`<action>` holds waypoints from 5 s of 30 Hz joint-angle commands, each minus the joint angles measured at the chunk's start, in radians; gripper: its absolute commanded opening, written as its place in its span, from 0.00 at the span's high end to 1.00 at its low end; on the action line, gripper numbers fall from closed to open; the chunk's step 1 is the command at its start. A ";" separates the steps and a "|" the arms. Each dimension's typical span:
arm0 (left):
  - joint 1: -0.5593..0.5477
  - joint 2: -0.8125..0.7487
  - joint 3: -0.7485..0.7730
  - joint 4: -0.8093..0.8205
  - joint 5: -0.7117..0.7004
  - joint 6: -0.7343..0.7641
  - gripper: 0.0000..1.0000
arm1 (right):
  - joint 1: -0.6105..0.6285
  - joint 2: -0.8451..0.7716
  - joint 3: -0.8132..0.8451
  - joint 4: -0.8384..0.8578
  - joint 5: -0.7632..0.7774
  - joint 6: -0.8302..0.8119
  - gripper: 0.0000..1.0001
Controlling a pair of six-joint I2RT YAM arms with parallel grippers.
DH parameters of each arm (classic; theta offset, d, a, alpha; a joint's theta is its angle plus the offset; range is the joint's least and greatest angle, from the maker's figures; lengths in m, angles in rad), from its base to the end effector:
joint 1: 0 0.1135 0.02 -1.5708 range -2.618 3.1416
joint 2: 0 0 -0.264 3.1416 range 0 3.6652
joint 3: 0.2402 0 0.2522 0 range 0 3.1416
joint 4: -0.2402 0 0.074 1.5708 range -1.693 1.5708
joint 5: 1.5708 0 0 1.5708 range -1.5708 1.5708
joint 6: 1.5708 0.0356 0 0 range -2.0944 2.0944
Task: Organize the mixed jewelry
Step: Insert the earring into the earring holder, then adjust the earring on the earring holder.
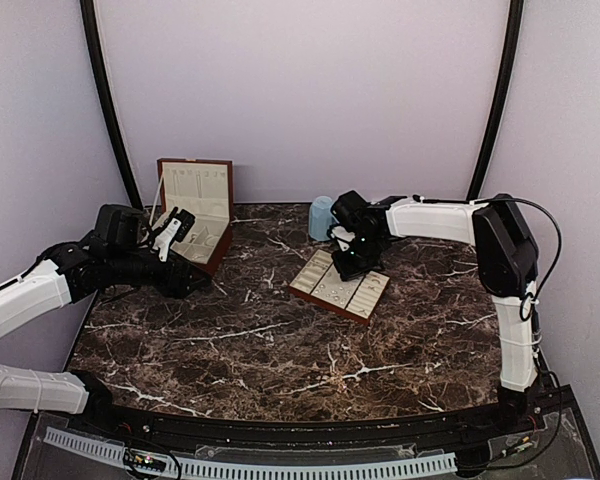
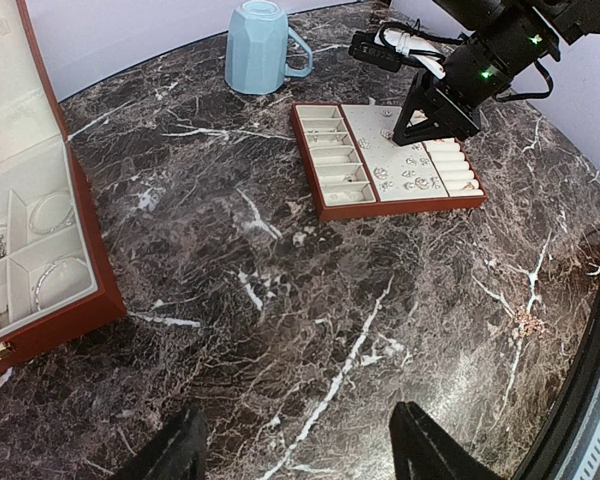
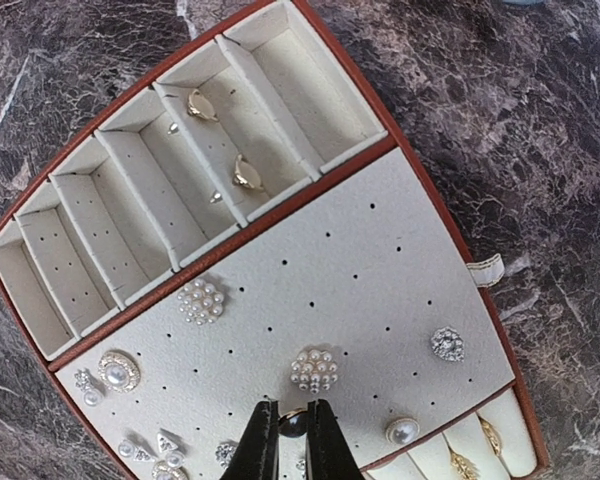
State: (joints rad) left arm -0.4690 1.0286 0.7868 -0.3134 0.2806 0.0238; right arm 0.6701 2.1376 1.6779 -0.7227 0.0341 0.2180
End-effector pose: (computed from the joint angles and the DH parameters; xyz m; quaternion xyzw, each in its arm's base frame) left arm 0.1989 -0.1118 0.2822 0.2770 0.8225 -0.2255 0.4426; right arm 0.3530 0.2782 0.1799 -0.2167 0.9568 0.0678 0.1814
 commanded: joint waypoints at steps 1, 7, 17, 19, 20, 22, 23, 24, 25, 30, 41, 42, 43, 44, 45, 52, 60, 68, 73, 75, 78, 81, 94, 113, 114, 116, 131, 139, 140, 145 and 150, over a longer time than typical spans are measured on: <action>0.005 -0.002 0.000 -0.014 0.018 0.016 0.34 | 0.005 0.009 0.020 -0.028 0.031 -0.004 0.92; 0.005 -0.002 -0.001 -0.013 0.018 0.016 0.34 | 0.006 0.028 0.034 -0.023 0.018 -0.004 0.92; 0.004 0.002 -0.001 -0.013 0.021 0.016 0.34 | 0.017 0.059 0.074 -0.037 0.029 -0.018 0.92; 0.005 0.002 -0.001 -0.013 0.021 0.015 0.34 | 0.019 0.061 0.080 -0.037 0.030 -0.018 0.93; 0.004 0.002 -0.001 -0.013 0.021 0.016 0.34 | 0.020 0.062 0.083 -0.037 0.030 -0.018 0.93; 0.004 0.002 -0.001 -0.013 0.021 0.015 0.34 | 0.023 0.065 0.089 -0.035 0.028 -0.020 0.93; 0.004 0.002 -0.001 -0.013 0.021 0.016 0.34 | 0.025 0.067 0.092 -0.034 0.028 -0.020 0.93; 0.004 0.003 -0.001 -0.013 0.022 0.016 0.34 | 0.029 0.072 0.097 -0.034 0.027 -0.020 0.93; 0.004 0.004 -0.001 -0.013 0.022 0.015 0.34 | 0.031 0.078 0.104 -0.034 0.027 -0.020 0.92; 0.004 0.003 -0.002 -0.015 0.019 0.016 0.34 | 0.048 0.109 0.145 -0.048 0.042 -0.025 0.93; 0.004 0.007 -0.003 -0.013 0.020 0.015 0.34 | 0.060 0.130 0.174 -0.034 0.032 -0.014 0.91; 0.005 0.007 -0.003 -0.013 0.020 0.016 0.34 | 0.059 0.130 0.175 -0.029 0.029 -0.010 0.91; 0.004 0.007 -0.003 -0.013 0.021 0.016 0.34 | 0.059 0.130 0.177 -0.026 0.027 -0.007 0.90; 0.004 0.007 -0.003 -0.013 0.021 0.016 0.34 | 0.060 0.131 0.178 -0.022 0.024 -0.006 0.89; 0.005 0.007 -0.003 -0.013 0.023 0.015 0.34 | 0.059 0.131 0.179 -0.019 0.021 -0.001 0.89; 0.005 0.006 -0.004 -0.012 0.022 0.015 0.34 | 0.060 0.140 0.185 -0.015 0.018 0.009 0.85; 0.004 0.002 -0.005 -0.014 0.013 0.016 0.34 | 0.060 0.125 0.174 -0.004 0.009 0.017 0.81; 0.004 0.002 -0.005 -0.015 0.005 0.018 0.34 | 0.061 0.068 0.141 0.028 0.057 0.046 0.68; 0.004 0.002 -0.005 -0.016 0.001 0.019 0.34 | 0.060 0.053 0.140 0.034 0.090 0.061 0.63; 0.005 0.002 -0.005 -0.016 0.001 0.019 0.34 | 0.060 0.048 0.137 0.033 0.099 0.065 0.62; 0.004 0.001 -0.006 -0.015 0.001 0.019 0.34 | 0.060 0.033 0.124 0.038 0.119 0.073 0.62; 0.003 -0.001 -0.006 -0.016 -0.001 0.019 0.34 | 0.059 0.016 0.111 0.041 0.138 0.086 0.63; 0.005 -0.005 -0.007 -0.016 0.001 0.019 0.34 | 0.054 -0.028 0.022 0.086 0.078 0.131 0.81; 0.005 -0.005 -0.008 -0.016 0.003 0.019 0.34 | 0.043 0.006 0.022 0.095 0.046 0.138 0.85; 0.004 -0.005 -0.008 -0.016 0.003 0.019 0.34 | 0.043 0.007 0.021 0.096 0.044 0.137 0.85; 0.004 -0.005 -0.008 -0.016 0.003 0.019 0.34 | 0.043 0.011 0.022 0.096 0.042 0.136 0.85; 0.005 -0.007 -0.008 -0.016 0.006 0.019 0.34 | 0.037 0.031 0.023 0.093 0.033 0.139 0.85; 0.004 -0.007 -0.008 -0.015 0.006 0.019 0.34 | 0.037 0.035 0.026 0.095 0.023 0.134 0.85; 0.005 -0.006 -0.008 -0.015 0.007 0.019 0.34 | 0.037 0.036 0.026 0.094 0.022 0.134 0.86; 0.005 -0.006 -0.008 -0.015 0.007 0.019 0.34 | 0.037 0.040 0.026 0.093 0.011 0.132 0.86; 0.005 -0.005 -0.008 -0.015 0.006 0.019 0.34 | 0.036 0.042 0.026 0.095 0.002 0.132 0.86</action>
State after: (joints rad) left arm -0.4690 1.0374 0.7864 -0.3161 0.2863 0.0319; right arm 0.7124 2.1567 1.7065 -0.6495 0.0486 0.3458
